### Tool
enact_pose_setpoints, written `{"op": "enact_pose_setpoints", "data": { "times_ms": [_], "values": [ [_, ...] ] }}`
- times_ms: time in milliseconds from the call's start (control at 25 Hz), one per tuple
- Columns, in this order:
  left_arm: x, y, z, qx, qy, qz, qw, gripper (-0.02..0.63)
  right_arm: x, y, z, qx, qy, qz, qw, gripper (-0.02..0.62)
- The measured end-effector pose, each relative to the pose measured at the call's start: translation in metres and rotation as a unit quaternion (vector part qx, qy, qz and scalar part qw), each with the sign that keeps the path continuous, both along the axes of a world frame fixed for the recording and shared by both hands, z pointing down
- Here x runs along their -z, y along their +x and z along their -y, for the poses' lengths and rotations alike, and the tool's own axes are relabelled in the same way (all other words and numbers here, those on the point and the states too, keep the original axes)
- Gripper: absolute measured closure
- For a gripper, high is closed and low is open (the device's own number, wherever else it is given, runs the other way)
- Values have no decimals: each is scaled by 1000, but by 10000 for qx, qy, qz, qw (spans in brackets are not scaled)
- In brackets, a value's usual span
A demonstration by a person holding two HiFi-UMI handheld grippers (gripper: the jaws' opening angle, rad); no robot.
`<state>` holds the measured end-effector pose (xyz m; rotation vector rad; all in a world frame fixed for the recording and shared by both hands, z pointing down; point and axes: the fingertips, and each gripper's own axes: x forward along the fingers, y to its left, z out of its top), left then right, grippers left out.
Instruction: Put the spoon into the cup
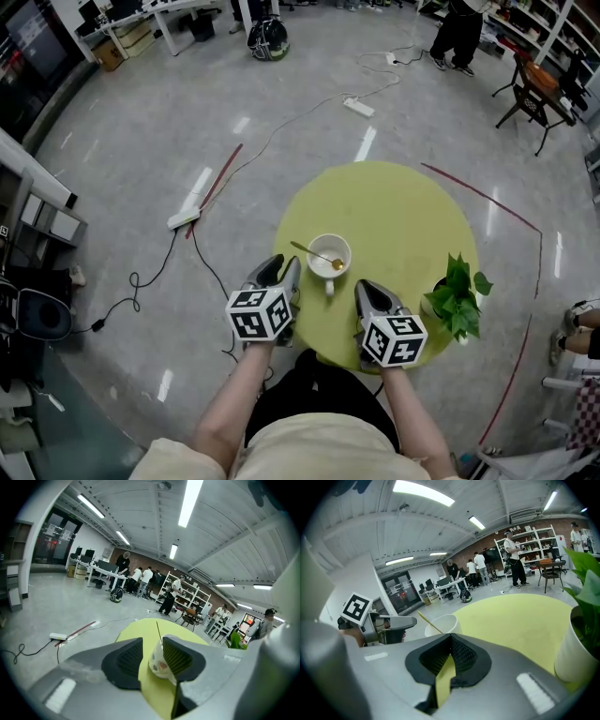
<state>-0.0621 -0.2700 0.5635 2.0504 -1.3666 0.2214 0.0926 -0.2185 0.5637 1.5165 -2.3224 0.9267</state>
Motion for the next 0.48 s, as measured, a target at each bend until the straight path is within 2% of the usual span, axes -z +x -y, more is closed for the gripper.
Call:
{"op": "enact_pose_setpoints", "data": {
  "times_ms": [160,480],
  "values": [
    [-4,-6,-11,-37,-57,-53,10000,482,-1,-4,-7,-40,21,-4,10000,595],
    [-6,-15,-29,-166,-121,110,9997,482,3,-10,-21,-130,37,-24,9999,595]
  ]
}}
